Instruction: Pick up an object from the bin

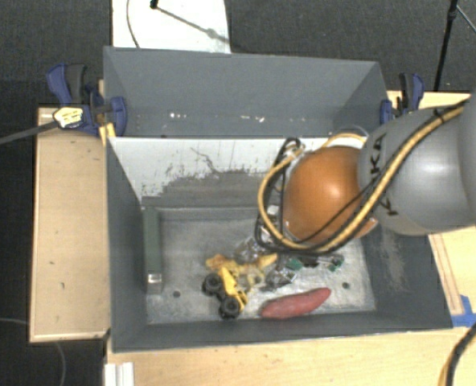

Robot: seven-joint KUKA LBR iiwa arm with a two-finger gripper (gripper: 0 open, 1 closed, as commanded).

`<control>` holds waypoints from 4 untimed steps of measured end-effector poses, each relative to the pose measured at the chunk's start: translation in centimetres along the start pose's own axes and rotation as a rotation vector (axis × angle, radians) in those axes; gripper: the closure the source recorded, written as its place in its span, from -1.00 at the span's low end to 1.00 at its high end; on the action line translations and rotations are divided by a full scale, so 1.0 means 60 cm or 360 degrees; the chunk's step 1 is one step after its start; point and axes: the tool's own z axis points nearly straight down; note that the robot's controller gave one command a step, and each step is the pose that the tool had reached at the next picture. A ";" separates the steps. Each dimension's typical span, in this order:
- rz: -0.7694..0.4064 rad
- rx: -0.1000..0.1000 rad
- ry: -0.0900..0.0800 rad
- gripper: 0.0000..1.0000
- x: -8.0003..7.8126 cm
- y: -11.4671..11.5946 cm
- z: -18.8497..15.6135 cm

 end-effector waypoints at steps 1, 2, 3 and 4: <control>-0.0002 0.0000 0.0000 1.00 0.000 0.000 0.000; -0.0016 -0.0037 0.0083 1.00 0.001 0.014 -0.061; 0.0024 -0.0042 0.0093 1.00 -0.011 0.011 -0.158; -0.0170 -0.0042 0.0085 1.00 -0.036 0.032 -0.241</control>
Offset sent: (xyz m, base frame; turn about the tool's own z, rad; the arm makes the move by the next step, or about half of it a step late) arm 0.0057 0.0371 0.1680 -0.0242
